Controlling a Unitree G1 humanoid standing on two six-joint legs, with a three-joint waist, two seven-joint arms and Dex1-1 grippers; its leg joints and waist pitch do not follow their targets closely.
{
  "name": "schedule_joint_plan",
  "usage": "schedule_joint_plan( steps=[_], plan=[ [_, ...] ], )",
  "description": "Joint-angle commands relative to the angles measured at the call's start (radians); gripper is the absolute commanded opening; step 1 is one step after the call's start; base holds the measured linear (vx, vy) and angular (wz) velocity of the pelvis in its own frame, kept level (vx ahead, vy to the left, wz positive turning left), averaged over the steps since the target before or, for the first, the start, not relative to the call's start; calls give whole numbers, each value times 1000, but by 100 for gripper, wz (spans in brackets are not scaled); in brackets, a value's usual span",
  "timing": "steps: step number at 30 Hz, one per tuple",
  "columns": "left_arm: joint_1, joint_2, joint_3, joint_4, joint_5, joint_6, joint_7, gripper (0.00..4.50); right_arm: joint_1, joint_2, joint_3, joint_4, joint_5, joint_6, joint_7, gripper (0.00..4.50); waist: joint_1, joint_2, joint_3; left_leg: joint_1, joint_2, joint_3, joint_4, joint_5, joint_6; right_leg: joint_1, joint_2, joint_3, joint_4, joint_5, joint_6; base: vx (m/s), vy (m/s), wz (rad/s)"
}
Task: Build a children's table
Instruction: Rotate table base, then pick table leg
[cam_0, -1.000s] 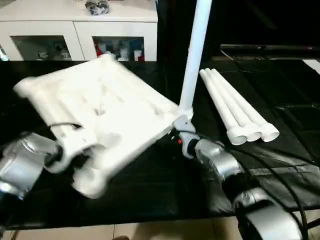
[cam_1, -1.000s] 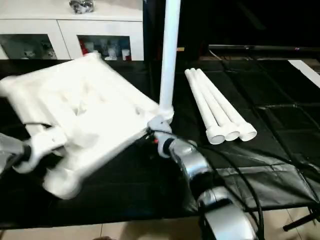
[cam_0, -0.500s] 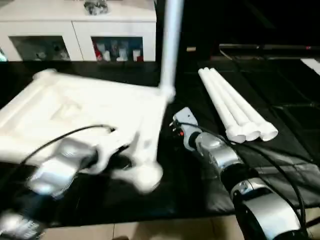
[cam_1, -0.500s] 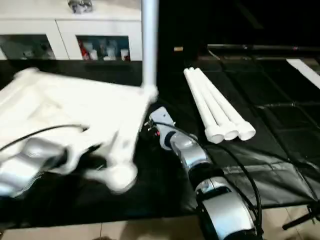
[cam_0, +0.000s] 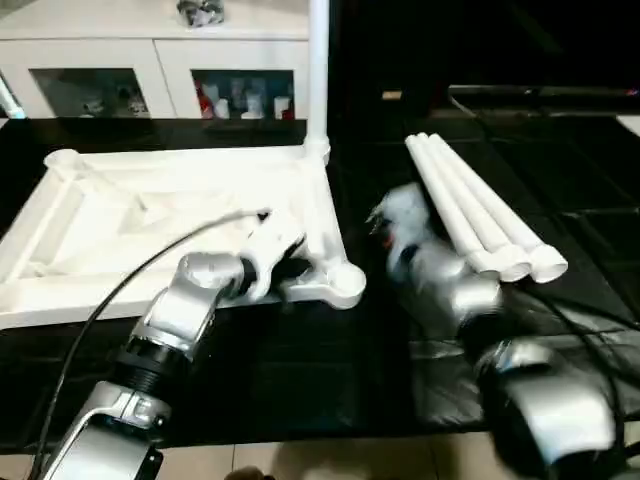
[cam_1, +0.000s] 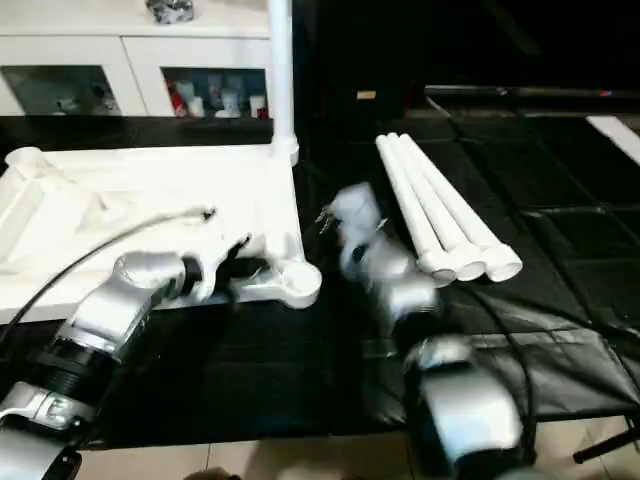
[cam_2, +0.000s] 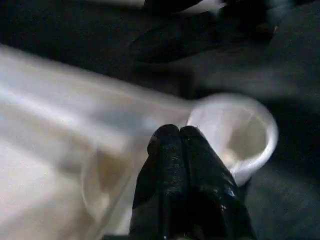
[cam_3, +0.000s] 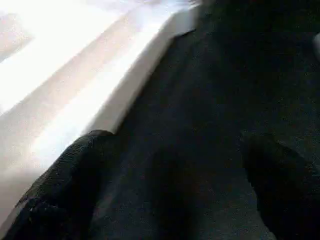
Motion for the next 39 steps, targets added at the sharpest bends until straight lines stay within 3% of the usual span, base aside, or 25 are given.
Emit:
schedule_joint_plan(
  steps=[1, 4, 8, 9, 10, 18, 31, 39],
  plan=[
    [12, 39, 20, -73, -26, 3, -36, 21, -45, -35, 3, 25, -29, 54, -48, 445, -1, 16, -79, 11, 58, -25, -63, -160, 20, 65, -99, 69, -66, -142, -204, 0, 0, 0],
    [41, 78, 36, -158, -57, 45, -74, 33, -86, -58, -9, 62, -26, 67, -67, 450, -3, 17, -73, 13, 57, -25, -63, -203, 4, 66, -105, 70, -73, -236, -175, 0, 0, 0],
    [101, 150, 43, -325, -113, 127, -154, 66, -153, -102, -31, 143, -29, 94, -115, 450, -6, 12, -72, 14, 55, -20, -61, -183, 14, 59, -94, 70, -69, -211, -183, 0, 0, 0],
    [111, 162, 41, -350, -122, 140, -166, 66, -168, -110, -33, 162, -31, 108, -129, 450, -4, 16, -73, 14, 56, -21, -61, -176, 15, 59, -94, 70, -66, -202, -189, 0, 0, 0],
    [120, 172, 41, -380, -133, 162, -175, 81, -180, -117, -40, 180, -27, 115, -135, 450, -3, 12, -73, 14, 58, -21, -61, -176, 12, 59, -95, 70, -63, -198, -192, 0, 0, 0],
    [184, 228, 68, -530, -177, 287, -151, 143, -225, -131, -80, 277, -9, 136, -148, 450, 1, 3, -69, 9, 56, -19, -59, -181, 12, 57, -97, 71, -64, -244, -172, 0, 0, 0],
    [225, 247, 72, -608, -211, 360, -117, 244, -217, -155, -68, 311, -41, 188, -174, 450, 0, -3, -68, 5, 50, -17, -55, -164, 16, 57, -93, 69, -64, -262, -148, 0, 0, 0],
    [237, 257, 61, -630, -226, 391, -94, 306, -207, -160, -79, 327, -37, 275, -128, 450, 1, -8, -67, 6, 51, -17, -54, -163, 14, 56, -93, 69, -64, -270, -148, 0, 0, 0]
  ],
)
